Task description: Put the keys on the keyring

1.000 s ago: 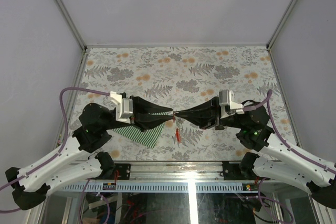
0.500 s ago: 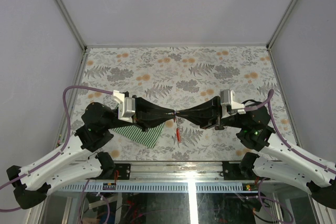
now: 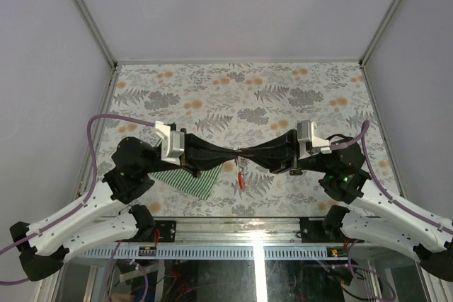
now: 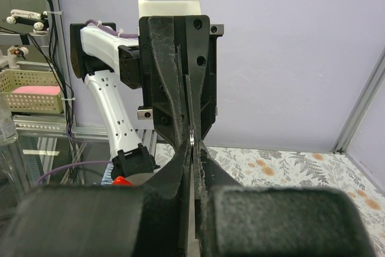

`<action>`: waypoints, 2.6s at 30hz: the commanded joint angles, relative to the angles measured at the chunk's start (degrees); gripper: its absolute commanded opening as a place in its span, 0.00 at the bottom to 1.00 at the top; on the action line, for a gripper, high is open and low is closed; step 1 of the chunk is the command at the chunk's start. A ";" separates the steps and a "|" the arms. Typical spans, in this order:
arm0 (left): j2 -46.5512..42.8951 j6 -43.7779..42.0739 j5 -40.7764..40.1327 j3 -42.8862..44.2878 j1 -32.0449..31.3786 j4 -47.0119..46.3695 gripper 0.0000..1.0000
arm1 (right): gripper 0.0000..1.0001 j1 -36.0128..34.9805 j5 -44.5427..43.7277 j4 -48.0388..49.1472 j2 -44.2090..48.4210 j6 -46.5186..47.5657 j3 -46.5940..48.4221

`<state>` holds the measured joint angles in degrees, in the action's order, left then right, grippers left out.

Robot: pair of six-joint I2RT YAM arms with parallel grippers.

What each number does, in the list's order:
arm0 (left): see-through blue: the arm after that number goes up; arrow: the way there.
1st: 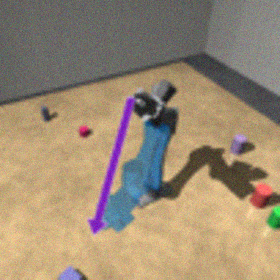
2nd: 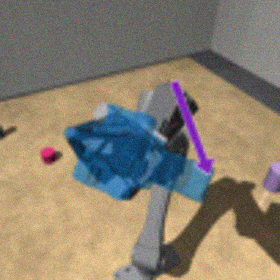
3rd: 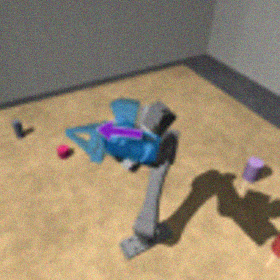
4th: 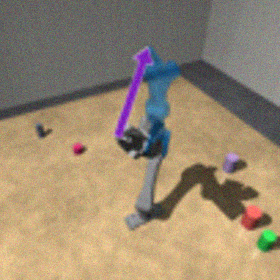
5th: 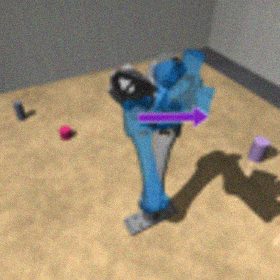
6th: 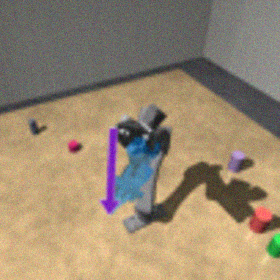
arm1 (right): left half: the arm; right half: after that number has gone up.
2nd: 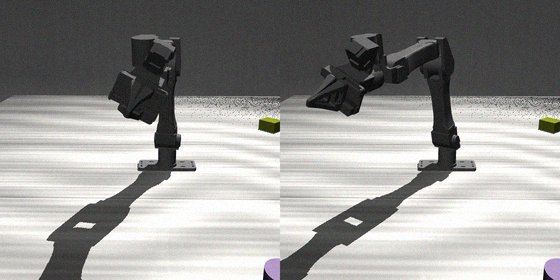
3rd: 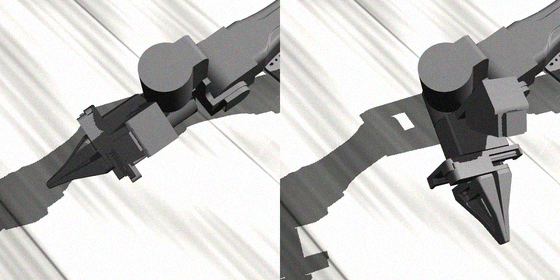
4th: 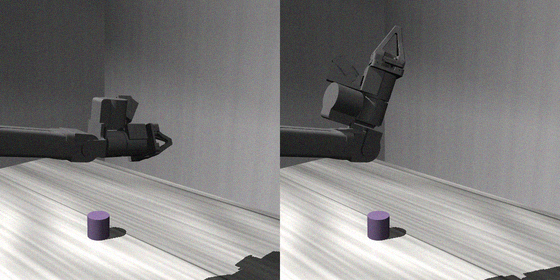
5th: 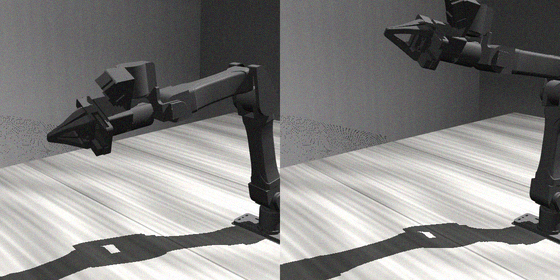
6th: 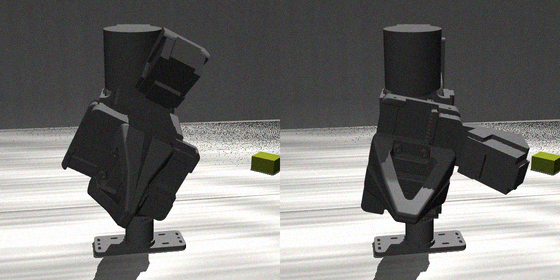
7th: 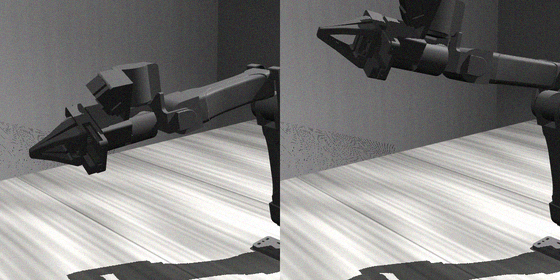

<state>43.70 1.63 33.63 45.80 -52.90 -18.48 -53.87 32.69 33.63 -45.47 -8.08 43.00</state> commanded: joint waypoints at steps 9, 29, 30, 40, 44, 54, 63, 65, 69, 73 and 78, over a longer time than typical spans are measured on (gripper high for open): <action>-0.32 -6.80 1.01 4.66 -0.22 8.20 0.00 | 0.20 -0.02 1.75 -4.79 1.91 3.60 5.27; 13.22 -28.94 -3.77 27.84 -0.28 54.85 0.00 | 0.40 -0.03 -5.23 -39.40 -0.45 14.83 16.24; 13.49 -29.29 -3.99 28.25 -0.28 55.50 0.00 | 0.40 -0.06 -5.33 -39.75 -0.84 14.95 16.31; 14.23 -30.15 -3.92 29.15 -0.67 56.87 0.00 | 0.40 -0.01 -5.08 -41.19 -5.32 15.11 17.41; 14.34 -30.17 -3.71 29.12 -0.85 56.84 0.00 | 0.40 -0.04 -4.85 -40.95 -6.07 15.36 17.58; 14.57 -30.32 -3.44 29.47 -1.10 56.89 0.00 | 0.37 -0.02 -3.45 -41.22 -7.74 15.77 17.96; 14.46 -30.36 -3.42 29.72 -1.22 56.89 0.00 | 0.31 -0.03 -2.33 -42.16 -8.83 16.31 18.52; 14.35 -30.33 -3.36 29.68 -1.21 56.86 0.00 | 0.29 -0.05 -2.05 -42.21 -9.01 16.42 18.61; 14.30 -30.38 -3.04 29.61 -1.20 56.87 0.00 | 0.08 -0.02 -1.47 -42.29 -9.11 16.53 18.96; 13.86 -30.44 -2.79 29.38 -1.16 56.57 0.03 | 0.00 -0.01 -0.78 -41.56 -8.37 16.69 19.22; 10.51 -29.21 -1.77 26.13 -1.23 52.15 0.21 | 0.00 -0.09 0.46 -40.05 -6.42 16.77 18.80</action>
<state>57.65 -28.16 30.30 73.28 -53.65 39.42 -53.89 31.18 -10.37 -54.08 8.43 59.00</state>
